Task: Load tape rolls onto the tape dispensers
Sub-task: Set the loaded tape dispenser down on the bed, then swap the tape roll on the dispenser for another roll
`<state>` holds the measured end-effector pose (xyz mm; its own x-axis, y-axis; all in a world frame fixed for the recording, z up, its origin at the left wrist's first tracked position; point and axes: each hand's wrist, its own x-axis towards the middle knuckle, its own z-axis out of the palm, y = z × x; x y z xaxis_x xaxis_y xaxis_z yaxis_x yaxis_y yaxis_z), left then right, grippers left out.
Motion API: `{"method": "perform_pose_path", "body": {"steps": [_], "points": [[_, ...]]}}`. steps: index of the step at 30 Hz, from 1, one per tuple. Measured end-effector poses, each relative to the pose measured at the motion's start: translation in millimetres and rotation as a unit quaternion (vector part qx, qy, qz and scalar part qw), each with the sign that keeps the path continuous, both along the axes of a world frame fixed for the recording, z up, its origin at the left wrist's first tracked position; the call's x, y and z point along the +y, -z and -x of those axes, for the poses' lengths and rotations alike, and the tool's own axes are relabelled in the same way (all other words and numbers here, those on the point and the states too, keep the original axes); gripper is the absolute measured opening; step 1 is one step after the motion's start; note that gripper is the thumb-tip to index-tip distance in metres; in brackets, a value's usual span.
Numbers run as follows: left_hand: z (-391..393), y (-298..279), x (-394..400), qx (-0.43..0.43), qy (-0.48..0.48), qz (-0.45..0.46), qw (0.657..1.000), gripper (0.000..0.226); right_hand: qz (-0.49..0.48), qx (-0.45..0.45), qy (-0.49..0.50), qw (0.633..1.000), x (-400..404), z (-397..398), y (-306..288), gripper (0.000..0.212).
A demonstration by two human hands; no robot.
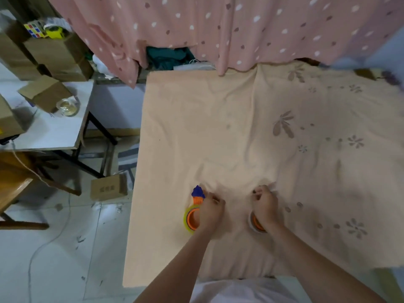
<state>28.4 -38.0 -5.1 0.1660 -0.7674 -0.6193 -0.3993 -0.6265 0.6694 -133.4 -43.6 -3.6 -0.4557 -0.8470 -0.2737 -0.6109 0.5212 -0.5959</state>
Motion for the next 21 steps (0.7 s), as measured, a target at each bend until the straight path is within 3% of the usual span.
{"method": "perform_pose_path", "body": {"steps": [1, 2, 5, 8, 10, 14, 17, 21], "points": [[15, 3, -3, 0.022, 0.016, -0.022, 0.999, 0.003, -0.006, 0.009, 0.01, 1.0, 0, 15, 0, 0.015], [28, 12, -4, 0.055, 0.014, -0.052, 0.997, 0.01, -0.03, 0.019, 0.012, 0.999, 0, 29, 1, 0.017], [55, 35, -5, 0.132, 0.018, -0.137, 0.982, 0.048, -0.122, 0.064, -0.04, 0.99, 5, 61, 13, 0.033], [72, 37, 5, 0.184, 0.006, -0.185, 0.965, 0.052, -0.196, 0.038, -0.042, 0.979, 18, 68, 17, 0.049], [82, 37, 14, 0.183, 0.019, -0.193, 0.964, 0.053, -0.237, 0.015, -0.06, 0.97, 24, 68, 24, 0.047], [100, 37, 25, 0.15, 0.071, -0.185, 0.969, 0.018, -0.215, 0.017, -0.042, 0.976, 28, 73, 36, 0.033], [103, 33, 28, 0.132, 0.066, -0.174, 0.974, 0.025, -0.194, 0.033, -0.033, 0.98, 29, 80, 32, 0.027], [107, 18, 23, 0.145, 0.011, -0.176, 0.974, 0.023, -0.142, -0.03, -0.016, 0.989, 31, 97, 13, 0.015]]}}
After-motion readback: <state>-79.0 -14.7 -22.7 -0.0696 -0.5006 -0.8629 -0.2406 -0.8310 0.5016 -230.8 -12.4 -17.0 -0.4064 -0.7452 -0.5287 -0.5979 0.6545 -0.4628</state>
